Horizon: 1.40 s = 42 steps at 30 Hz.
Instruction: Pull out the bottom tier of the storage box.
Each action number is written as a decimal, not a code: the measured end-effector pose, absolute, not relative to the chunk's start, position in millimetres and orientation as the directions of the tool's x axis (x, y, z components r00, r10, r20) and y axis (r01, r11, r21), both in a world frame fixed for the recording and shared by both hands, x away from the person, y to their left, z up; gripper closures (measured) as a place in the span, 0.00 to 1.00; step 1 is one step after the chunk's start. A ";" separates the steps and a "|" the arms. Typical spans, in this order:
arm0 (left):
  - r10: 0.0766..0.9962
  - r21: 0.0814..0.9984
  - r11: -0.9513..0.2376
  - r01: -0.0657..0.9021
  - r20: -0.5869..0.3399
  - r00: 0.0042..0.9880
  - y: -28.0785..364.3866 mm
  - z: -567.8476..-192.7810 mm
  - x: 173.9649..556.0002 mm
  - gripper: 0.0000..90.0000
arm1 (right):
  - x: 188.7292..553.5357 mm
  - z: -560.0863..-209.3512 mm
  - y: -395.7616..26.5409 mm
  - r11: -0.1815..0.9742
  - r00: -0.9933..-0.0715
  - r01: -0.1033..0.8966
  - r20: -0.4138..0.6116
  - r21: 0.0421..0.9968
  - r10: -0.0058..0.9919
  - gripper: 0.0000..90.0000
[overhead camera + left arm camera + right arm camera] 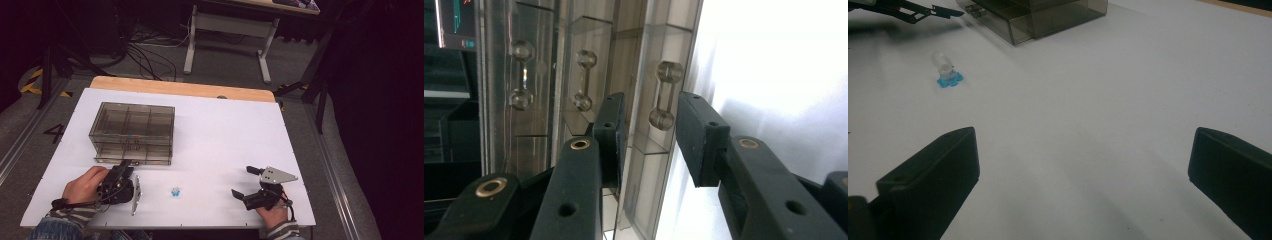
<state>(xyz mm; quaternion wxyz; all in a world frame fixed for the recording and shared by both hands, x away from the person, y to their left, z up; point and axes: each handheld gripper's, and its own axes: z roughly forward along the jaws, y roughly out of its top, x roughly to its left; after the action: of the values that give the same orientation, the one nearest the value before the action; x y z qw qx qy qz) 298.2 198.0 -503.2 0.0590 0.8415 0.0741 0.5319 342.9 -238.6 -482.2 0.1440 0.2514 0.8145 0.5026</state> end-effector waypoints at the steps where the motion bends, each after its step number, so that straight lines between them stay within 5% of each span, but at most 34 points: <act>1: 0.191 0.182 -0.981 0.063 0.887 0.421 197.6 -502.6 297.6 0.71 | 342.9 -482.2 -238.6 0.368 -0.832 0.266 0.019 0.891 0.555 0.01; 28: 0.300 0.319 -0.947 0.038 0.837 0.458 199.6 -484.1 292.3 0.71 | 343.2 -482.3 -238.7 0.366 -0.829 0.270 0.021 0.891 0.559 0.01; 42: 0.424 0.465 -0.883 0.072 0.719 0.551 205.6 -469.5 296.0 0.66 | 342.9 -482.2 -238.7 0.368 -0.829 0.269 0.020 0.890 0.559 0.01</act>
<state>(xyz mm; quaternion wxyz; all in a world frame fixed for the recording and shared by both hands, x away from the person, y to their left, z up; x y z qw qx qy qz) 296.0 205.6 -469.5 0.1946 0.8588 0.1443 0.4514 342.9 -238.7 -482.2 0.1446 0.2542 0.8143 0.5014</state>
